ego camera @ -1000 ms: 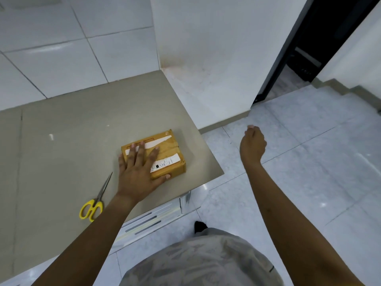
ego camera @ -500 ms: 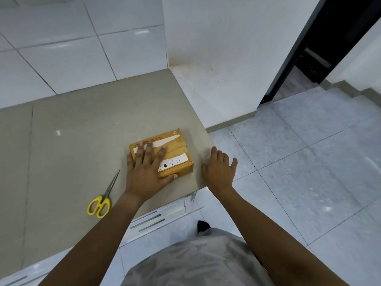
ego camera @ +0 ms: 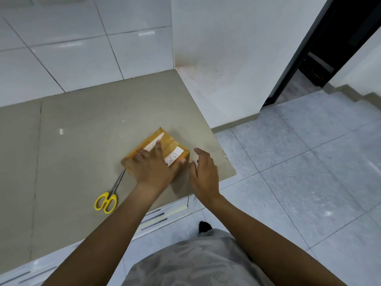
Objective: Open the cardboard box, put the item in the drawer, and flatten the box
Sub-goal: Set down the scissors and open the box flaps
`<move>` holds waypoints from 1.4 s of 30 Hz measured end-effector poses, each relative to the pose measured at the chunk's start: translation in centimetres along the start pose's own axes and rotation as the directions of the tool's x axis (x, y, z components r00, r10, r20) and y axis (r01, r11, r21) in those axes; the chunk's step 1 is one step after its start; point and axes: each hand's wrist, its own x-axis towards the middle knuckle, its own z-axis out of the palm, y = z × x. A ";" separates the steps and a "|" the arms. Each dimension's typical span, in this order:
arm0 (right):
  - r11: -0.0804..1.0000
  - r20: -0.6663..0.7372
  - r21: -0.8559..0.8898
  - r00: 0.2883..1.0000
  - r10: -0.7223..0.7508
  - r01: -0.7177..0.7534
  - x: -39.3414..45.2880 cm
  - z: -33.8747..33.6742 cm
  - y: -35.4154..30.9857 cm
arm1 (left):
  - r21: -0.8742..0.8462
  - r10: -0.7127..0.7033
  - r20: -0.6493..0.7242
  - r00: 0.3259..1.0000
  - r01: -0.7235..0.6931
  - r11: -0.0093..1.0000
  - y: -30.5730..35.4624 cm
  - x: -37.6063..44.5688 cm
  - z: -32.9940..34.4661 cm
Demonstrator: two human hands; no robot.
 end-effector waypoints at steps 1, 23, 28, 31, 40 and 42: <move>0.996 0.013 0.093 1.000 0.004 -0.005 -0.4 0.0 -1.0 | -0.018 -0.007 -0.022 1.000 0.006 1.000 -0.3 0.6 -1.0; 0.955 0.386 0.264 0.922 0.024 -0.135 5.2 1.6 -5.8 | -0.751 -0.024 0.429 0.903 0.371 0.546 -6.5 -2.1 -1.2; 0.970 0.350 0.212 0.936 0.039 -0.119 5.6 0.5 -4.2 | -0.860 0.069 0.505 0.860 0.509 -0.048 -9.6 -3.6 -1.1; 0.992 0.398 0.115 0.912 -0.099 0.057 3.8 0.6 -5.0 | -0.797 0.021 0.559 0.829 0.544 -0.261 -10.3 -4.1 -0.3; 0.915 0.224 0.369 0.971 0.082 -0.162 4.3 -1.1 -4.2 | -0.759 -0.107 0.605 0.789 0.531 -0.378 -11.0 -4.3 2.4; 0.951 0.138 0.261 0.982 0.131 -0.164 5.3 -1.5 -2.7 | -0.754 -0.091 0.597 0.797 0.519 -0.401 -11.0 -4.3 2.6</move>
